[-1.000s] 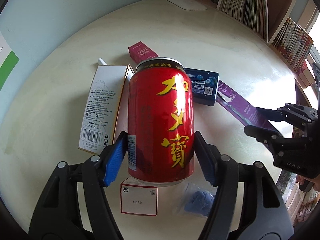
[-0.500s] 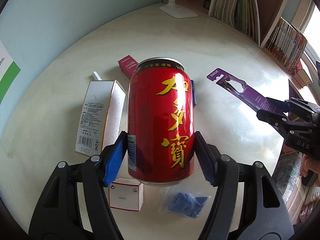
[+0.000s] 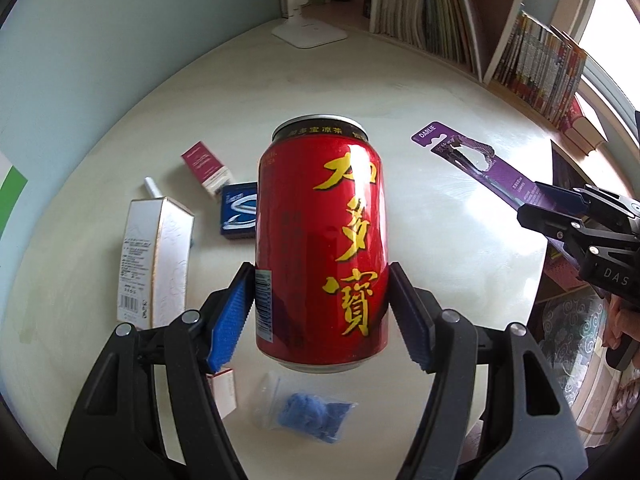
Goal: Collect trash
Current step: 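Carry the can with the left tool while the right tool carries the package to the wastebasket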
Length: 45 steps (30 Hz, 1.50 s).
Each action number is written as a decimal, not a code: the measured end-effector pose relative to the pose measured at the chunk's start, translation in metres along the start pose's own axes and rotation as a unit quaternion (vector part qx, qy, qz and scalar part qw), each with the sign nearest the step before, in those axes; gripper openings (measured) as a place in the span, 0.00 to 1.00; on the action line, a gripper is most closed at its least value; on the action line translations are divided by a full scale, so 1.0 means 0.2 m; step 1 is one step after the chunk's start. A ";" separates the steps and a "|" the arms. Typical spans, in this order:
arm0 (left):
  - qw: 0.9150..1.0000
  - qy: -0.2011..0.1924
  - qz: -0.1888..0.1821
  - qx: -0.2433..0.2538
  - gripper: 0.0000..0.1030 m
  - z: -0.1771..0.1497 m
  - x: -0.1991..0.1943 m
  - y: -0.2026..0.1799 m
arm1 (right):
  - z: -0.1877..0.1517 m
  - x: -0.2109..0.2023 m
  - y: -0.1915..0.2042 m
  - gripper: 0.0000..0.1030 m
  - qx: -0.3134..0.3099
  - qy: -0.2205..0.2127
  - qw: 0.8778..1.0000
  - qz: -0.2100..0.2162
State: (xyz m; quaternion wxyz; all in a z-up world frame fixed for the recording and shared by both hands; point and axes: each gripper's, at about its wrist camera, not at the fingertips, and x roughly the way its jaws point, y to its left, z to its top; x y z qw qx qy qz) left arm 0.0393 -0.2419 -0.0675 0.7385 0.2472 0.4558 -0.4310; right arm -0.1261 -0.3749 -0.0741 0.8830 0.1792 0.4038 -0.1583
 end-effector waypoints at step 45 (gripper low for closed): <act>0.925 0.076 -0.158 0.338 0.62 -0.47 0.07 -1.91 | -1.43 -1.06 -0.88 0.39 0.312 -0.041 0.936 -0.157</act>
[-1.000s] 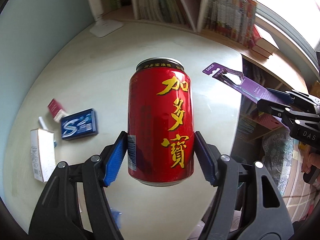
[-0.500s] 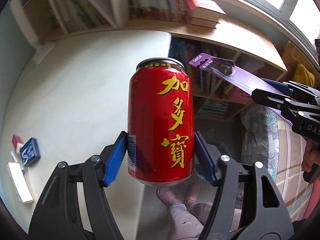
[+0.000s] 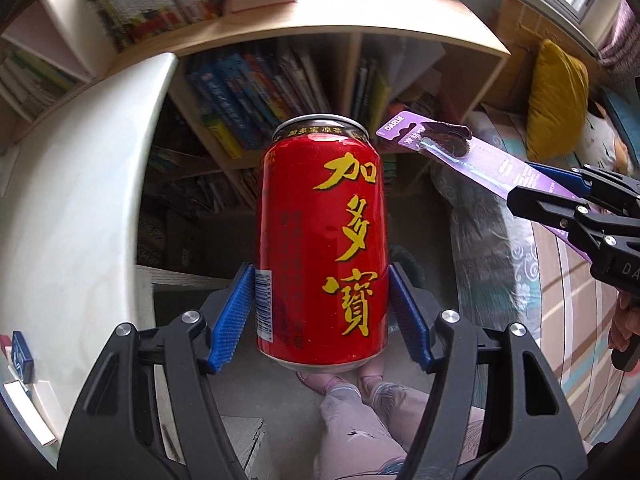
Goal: Collect trash
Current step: 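Carry the can with the left tool while the right tool carries the package to the wastebasket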
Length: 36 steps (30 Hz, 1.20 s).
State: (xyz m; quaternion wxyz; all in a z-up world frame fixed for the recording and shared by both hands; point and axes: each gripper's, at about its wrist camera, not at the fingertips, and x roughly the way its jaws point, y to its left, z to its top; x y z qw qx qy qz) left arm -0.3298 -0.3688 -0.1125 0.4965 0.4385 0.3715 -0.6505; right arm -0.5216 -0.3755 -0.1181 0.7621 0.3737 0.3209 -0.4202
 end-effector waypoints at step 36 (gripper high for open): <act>0.979 0.163 -0.058 0.110 0.62 -0.26 0.80 -0.50 | -0.73 0.38 -0.48 0.39 0.163 0.110 0.980 -0.014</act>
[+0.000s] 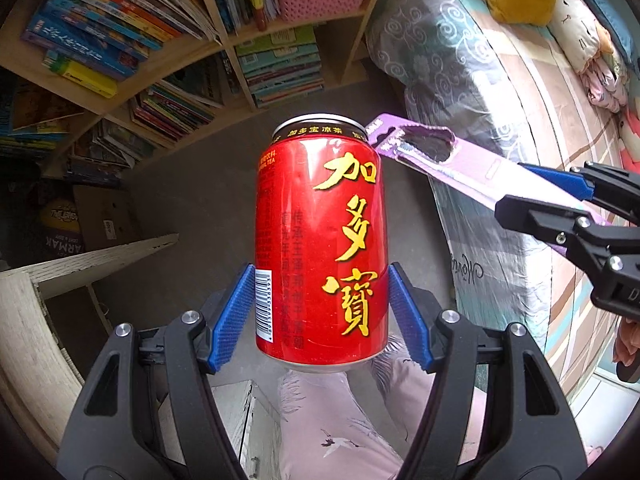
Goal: Collect trash
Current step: 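Carry the can with the left tool while the right tool carries the package to the wastebasket, then open both tools over the wastebasket to drop can and package, then swing both tools back to the table toward the white box and blue gum box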
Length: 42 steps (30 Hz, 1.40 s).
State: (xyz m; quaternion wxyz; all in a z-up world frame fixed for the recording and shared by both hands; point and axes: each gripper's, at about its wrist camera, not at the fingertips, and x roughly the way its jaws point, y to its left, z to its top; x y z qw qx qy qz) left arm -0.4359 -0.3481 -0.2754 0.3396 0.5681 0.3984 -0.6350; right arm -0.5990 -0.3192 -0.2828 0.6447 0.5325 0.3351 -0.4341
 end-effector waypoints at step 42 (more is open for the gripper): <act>0.997 -0.056 0.042 -0.016 0.85 0.05 -0.12 0.09 | 0.17 -0.12 -0.12 0.83 0.037 -0.045 0.998 0.023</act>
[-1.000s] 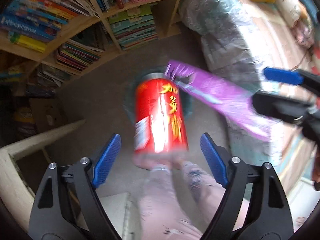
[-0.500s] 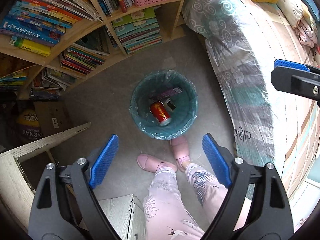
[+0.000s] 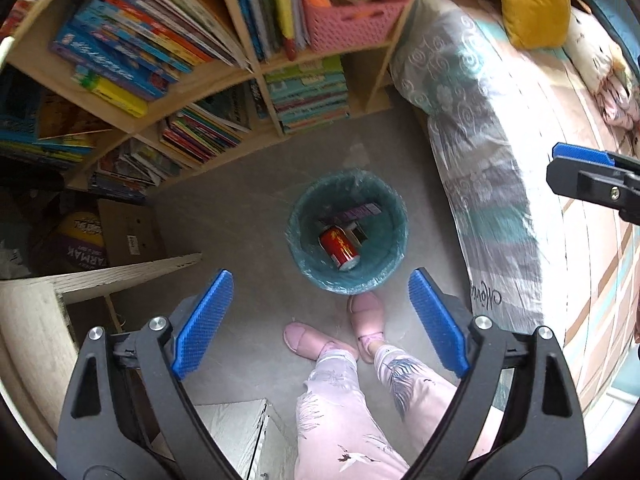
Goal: Collect trash
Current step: 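Swing both tools back to the table toward the white box and blue gum box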
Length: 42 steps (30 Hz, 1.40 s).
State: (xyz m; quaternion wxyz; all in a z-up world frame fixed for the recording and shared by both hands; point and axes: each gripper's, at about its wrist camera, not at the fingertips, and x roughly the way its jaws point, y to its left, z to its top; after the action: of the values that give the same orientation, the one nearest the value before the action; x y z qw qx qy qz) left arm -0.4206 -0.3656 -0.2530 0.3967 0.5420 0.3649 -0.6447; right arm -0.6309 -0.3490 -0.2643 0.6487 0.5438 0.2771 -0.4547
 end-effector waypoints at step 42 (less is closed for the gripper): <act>0.887 -0.160 0.218 -0.374 0.92 -1.13 -1.27 1.49 | 0.19 0.10 2.15 0.85 -0.416 0.015 0.895 0.160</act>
State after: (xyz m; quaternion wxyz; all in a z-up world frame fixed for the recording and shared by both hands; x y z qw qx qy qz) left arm -0.0333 -0.2581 -0.0477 0.7534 0.3093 0.3833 -0.4357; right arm -0.2432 -0.3942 -0.0765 0.8756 0.2680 0.3595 -0.1795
